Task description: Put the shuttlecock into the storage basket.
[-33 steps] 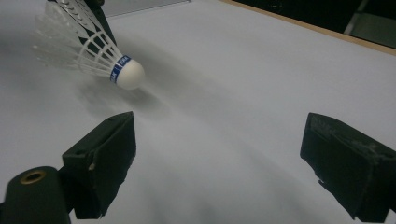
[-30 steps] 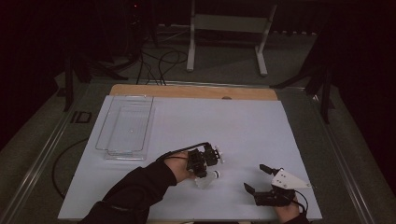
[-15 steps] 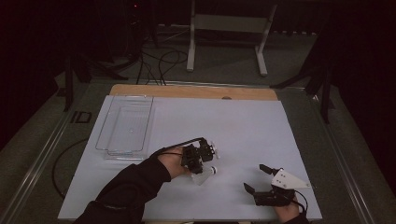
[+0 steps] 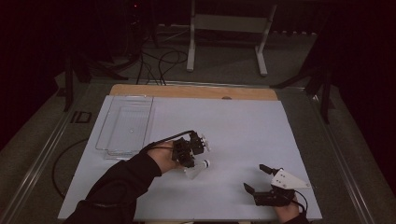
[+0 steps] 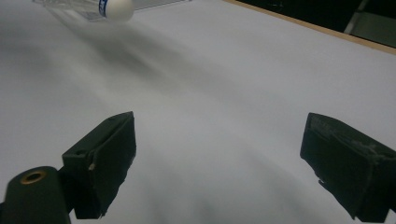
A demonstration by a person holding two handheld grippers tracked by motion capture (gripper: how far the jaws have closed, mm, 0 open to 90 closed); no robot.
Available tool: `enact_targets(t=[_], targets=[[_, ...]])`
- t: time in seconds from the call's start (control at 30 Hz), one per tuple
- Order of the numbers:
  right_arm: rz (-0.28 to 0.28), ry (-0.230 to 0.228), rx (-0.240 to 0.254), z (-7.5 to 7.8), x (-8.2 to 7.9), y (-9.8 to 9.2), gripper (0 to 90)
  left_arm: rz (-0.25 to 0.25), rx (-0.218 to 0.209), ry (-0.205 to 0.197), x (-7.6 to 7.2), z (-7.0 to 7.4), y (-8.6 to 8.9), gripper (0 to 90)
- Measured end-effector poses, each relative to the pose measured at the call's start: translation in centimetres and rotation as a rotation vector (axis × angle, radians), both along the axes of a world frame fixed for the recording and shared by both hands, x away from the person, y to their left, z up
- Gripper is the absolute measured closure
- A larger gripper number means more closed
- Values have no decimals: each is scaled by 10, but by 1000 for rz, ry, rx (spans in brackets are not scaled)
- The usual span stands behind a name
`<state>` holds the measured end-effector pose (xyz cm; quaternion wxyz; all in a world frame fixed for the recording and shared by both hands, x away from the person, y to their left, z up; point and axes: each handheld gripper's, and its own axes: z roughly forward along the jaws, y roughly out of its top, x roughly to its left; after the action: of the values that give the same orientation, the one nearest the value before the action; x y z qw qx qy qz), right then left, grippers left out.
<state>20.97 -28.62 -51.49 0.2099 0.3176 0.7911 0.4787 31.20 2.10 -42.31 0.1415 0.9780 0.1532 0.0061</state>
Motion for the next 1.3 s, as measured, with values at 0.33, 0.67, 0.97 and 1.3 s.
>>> enact_targets(t=[0.33,0.67,0.97,1.3], targets=[[2,-3,-2,0,0,1,102,16,-15,-25,9,13,11,897],[3,-2,1,0,0,0,102,36,-36,-36,16,26,23,896],[6,0,-1,-1,0,1,102,61,-51,-38,23,33,33,896],[5,1,-2,-1,0,1,102,84,-58,-50,30,44,43,896]])
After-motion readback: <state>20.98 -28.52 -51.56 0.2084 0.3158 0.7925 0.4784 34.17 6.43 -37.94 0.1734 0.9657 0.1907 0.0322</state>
